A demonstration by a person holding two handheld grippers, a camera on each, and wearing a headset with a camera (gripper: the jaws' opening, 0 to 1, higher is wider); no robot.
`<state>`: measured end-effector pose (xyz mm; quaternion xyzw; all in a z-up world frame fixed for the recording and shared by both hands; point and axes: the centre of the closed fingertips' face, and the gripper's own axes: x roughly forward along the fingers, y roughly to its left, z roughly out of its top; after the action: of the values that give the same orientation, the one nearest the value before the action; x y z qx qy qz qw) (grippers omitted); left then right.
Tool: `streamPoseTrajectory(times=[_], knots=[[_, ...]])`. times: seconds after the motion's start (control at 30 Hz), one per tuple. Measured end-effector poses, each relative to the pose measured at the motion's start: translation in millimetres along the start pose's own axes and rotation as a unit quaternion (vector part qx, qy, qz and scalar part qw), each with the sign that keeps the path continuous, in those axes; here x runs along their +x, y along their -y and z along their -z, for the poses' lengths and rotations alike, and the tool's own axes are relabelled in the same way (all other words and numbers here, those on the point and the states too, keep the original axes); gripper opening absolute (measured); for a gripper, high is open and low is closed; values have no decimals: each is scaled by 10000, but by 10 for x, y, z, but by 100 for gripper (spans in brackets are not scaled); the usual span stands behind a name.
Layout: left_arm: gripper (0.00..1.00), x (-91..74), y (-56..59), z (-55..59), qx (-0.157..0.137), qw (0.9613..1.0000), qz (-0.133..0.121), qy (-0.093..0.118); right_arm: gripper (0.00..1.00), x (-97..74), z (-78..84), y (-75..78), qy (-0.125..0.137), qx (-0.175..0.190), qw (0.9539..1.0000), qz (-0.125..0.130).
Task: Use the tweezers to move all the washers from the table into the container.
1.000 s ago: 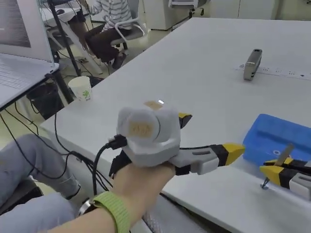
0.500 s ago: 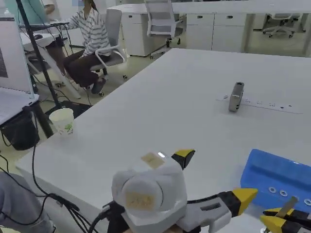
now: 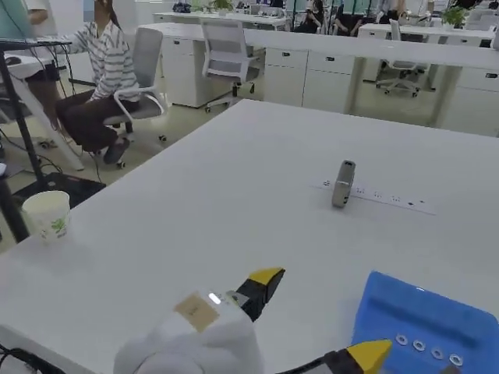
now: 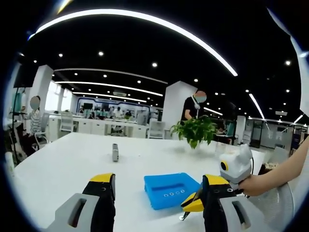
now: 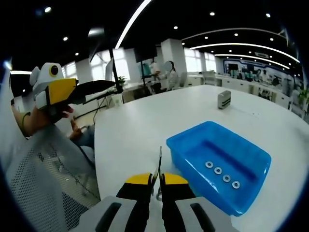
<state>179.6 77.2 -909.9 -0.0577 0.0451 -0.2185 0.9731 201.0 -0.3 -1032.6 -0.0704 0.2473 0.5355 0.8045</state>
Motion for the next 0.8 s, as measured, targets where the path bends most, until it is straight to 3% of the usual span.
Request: streamPoseTrajectory(times=[0.17,0.23,0.33,0.4,0.5,0.57,0.8], knots=[[74,11,52,14,63,9999,121,-35,4,21,21,-4,-95,-146,9998,23],[74,14,61,17,76,9999,144,-39,4,11,6,22,-141,-430,9989,155],[74,13,64,14,57,9998,165,-29,4,18,4,1,-154,-340,9993,90],[74,11,64,13,47,9998,171,-25,4,18,37,26,-263,-500,9982,194],[74,10,66,7,38,9998,184,-7,4,47,49,-34,-309,-603,9977,60],[73,9,64,10,32,9998,185,-13,4,62,53,-26,-390,-816,9959,102],[72,1,39,-8,-10,9999,143,37,2,86,37,14,-413,-405,9982,158]])
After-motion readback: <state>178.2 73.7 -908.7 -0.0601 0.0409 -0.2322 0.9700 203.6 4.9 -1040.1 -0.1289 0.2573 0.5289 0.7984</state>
